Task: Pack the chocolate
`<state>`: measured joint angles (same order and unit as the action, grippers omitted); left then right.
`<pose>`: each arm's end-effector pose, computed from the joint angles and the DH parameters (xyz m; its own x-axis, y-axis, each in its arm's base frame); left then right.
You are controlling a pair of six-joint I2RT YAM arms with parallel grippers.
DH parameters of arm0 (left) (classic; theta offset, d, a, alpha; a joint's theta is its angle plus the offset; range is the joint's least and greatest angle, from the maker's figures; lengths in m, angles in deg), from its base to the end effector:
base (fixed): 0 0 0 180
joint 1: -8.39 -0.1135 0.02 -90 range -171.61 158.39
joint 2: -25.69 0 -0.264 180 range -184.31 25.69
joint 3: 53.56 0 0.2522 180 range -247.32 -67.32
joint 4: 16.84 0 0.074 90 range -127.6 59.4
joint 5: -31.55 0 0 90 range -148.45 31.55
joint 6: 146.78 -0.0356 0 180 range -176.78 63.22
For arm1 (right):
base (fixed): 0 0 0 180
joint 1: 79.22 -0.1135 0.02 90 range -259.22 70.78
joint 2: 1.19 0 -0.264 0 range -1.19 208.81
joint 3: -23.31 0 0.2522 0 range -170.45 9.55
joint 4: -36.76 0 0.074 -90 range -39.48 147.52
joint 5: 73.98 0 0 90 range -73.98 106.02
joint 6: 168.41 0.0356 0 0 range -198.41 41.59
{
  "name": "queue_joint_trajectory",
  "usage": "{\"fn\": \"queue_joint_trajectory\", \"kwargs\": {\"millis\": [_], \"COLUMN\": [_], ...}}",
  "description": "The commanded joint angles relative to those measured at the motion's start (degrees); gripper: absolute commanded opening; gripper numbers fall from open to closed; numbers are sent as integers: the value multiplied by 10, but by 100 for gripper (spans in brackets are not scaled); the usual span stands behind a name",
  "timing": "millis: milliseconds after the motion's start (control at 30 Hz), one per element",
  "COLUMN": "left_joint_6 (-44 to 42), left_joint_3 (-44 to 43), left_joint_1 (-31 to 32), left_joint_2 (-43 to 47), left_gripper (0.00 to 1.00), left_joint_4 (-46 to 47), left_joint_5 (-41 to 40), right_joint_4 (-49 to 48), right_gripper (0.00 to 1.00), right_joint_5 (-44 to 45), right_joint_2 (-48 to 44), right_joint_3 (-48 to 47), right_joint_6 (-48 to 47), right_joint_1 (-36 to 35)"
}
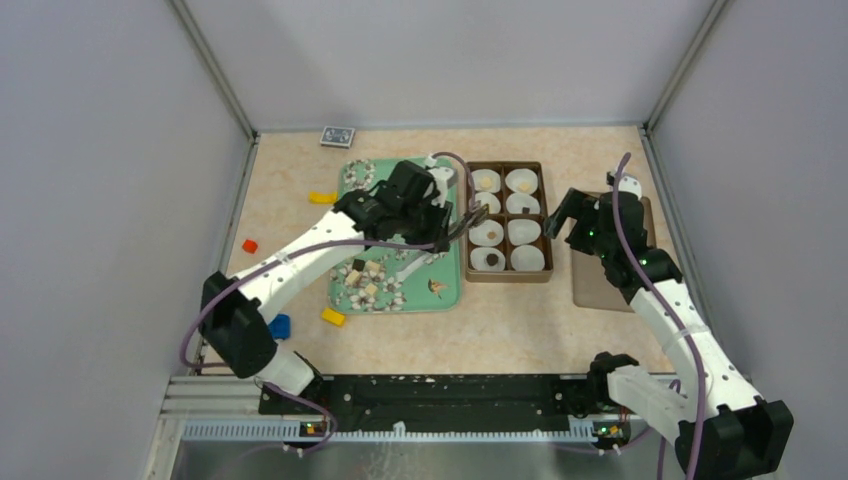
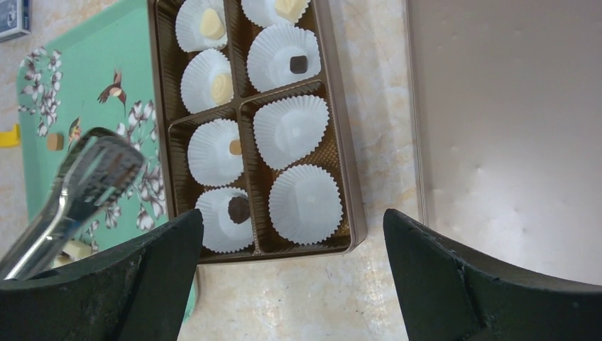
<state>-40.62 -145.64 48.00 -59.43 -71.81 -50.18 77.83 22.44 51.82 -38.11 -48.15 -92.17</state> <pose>0.2440 -0.2086 0.3259 -0.7462 0.2600 -0.6128 0.5178 0.8052 -0.2889 0.1985 0.0416 0.3022 -0.5203 0.3942 -0.7576 0.1519 0.9157 0.3721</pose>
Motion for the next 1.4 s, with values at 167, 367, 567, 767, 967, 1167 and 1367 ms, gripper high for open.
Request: {"fn": "queue_joint_trajectory", "kwargs": {"millis": [167, 367, 567, 767, 967, 1167, 1367], "left_joint_6": [18, 19, 19, 22, 19, 13, 13], "left_joint_3": [-89, -119, -121, -121, -126, -127, -130], "left_joint_1": [53, 69, 74, 75, 75, 75, 75], "left_joint_2": [-118, -174, -204, -223, -230, -233, -231], "left_gripper": [14, 14, 15, 18, 25, 35, 40], "left_joint_4": [126, 141, 159, 169, 166, 165, 165], "left_joint_5": [49, 55, 41, 33, 28, 24, 25], "right_joint_4": [8, 23, 36, 30, 29, 26, 24], "right_gripper": [95, 95, 95, 95, 95, 95, 95], "right_joint_5": [51, 80, 91, 65, 63, 56, 50], "right_joint_2": [-26, -53, -68, -70, -60, -51, -50], "right_joint_3": [-24, -23, -17, -16, -18, -16, -13], "right_joint_6": [-5, -12, -12, 2, 3, 2, 1], "right_joint_1": [1, 1, 1, 1, 1, 1, 1]}}
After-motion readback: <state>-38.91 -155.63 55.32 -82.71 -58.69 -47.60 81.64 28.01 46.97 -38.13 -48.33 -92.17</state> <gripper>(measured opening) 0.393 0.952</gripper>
